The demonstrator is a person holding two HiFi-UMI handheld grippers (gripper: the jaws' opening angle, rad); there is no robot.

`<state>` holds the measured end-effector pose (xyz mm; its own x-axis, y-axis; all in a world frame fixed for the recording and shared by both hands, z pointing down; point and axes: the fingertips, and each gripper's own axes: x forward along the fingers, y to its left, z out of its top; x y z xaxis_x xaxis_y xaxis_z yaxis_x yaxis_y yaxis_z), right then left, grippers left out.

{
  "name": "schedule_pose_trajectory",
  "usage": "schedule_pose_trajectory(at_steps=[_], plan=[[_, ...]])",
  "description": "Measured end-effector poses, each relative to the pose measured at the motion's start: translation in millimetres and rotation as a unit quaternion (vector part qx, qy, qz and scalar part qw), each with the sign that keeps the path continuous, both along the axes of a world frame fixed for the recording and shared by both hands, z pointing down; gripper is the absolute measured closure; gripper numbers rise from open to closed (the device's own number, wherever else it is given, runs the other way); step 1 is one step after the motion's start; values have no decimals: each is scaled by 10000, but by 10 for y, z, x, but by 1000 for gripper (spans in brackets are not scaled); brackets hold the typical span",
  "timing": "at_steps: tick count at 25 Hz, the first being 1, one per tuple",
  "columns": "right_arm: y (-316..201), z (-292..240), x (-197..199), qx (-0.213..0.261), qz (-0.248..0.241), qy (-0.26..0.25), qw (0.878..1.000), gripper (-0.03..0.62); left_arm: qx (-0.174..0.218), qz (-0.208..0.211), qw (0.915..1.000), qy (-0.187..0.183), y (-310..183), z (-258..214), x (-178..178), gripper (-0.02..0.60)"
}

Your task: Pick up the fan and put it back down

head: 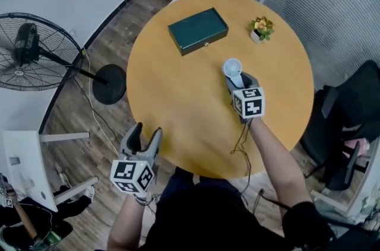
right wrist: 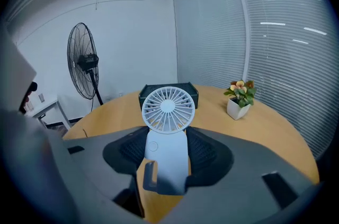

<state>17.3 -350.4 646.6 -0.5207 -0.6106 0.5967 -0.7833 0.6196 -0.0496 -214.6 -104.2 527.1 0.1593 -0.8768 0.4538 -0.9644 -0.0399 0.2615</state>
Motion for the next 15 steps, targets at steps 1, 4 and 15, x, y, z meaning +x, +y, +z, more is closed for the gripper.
schedule_pose_trajectory(at_steps=[1,4,15], plan=[[-43,78,-19,-61,0,42,10000,373,-23,7,10000,-9,-13,23,-33,319],[-127,297,-75,-258,-15,138,9996,373,-114,13,9999,-19,-48,106,-124,319],[-294,913,-123,-790,276,413,9956,372,-324,59,9995,-12,-134,305,-241,319]])
